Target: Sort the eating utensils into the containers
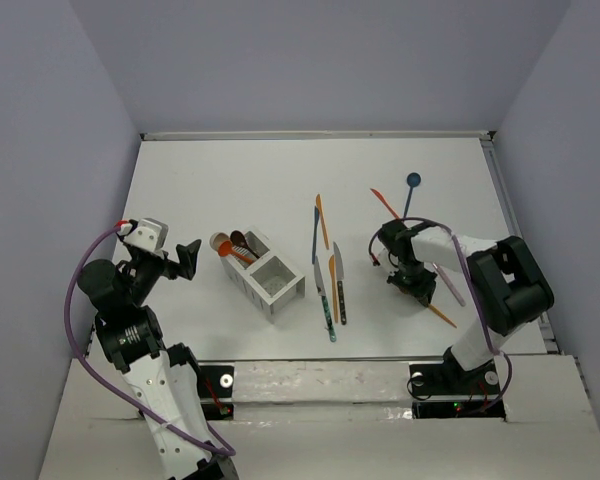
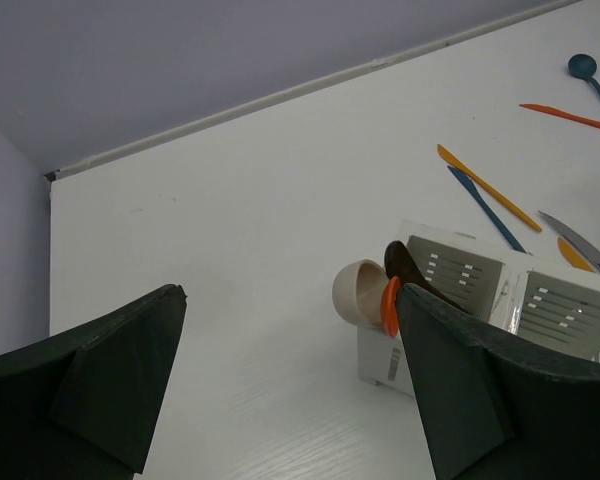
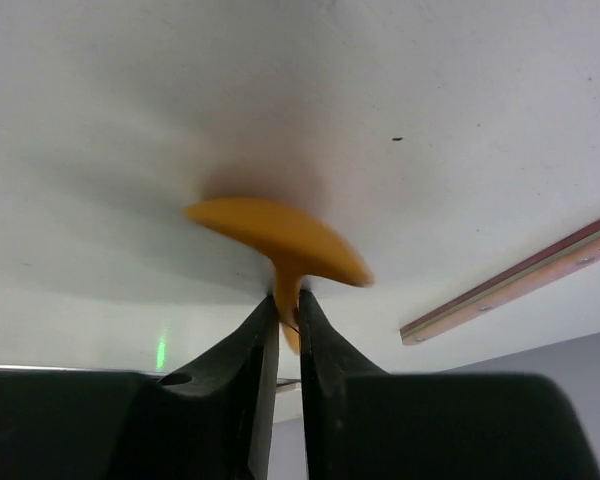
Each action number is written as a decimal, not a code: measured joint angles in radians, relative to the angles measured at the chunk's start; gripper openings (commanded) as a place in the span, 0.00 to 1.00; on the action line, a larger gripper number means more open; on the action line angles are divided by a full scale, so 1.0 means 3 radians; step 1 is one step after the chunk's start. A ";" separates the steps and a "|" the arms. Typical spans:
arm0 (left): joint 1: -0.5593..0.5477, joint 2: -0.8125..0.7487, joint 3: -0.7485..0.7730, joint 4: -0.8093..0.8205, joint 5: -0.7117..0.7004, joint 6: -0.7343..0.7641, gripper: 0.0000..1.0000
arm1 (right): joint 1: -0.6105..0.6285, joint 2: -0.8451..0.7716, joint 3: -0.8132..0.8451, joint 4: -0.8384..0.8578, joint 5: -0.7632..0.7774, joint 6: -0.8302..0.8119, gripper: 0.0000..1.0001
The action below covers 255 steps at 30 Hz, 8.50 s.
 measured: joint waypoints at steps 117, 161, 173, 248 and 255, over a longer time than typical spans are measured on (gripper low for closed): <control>-0.0373 0.1099 0.0535 0.0047 -0.0140 -0.0141 0.93 | -0.1227 0.1973 0.2921 0.1489 -0.0023 0.2160 0.00; -0.0296 0.0891 0.0418 0.0209 -0.0291 -0.0141 0.95 | 0.2069 0.0838 0.0876 0.6256 -0.1109 0.0387 0.00; -0.0285 0.0890 0.0384 0.0229 -0.0249 -0.0141 0.95 | 0.2068 0.0993 0.0666 0.6383 -0.1077 0.0479 0.48; -0.0262 0.0704 0.0383 0.0203 0.0135 -0.0028 0.99 | -0.1470 0.0618 0.0904 -0.0024 0.0015 0.0281 0.00; -0.0262 0.0704 0.0383 0.0203 0.0135 -0.0027 0.99 | -0.1470 0.0621 0.1010 -0.0008 0.0029 0.0343 0.00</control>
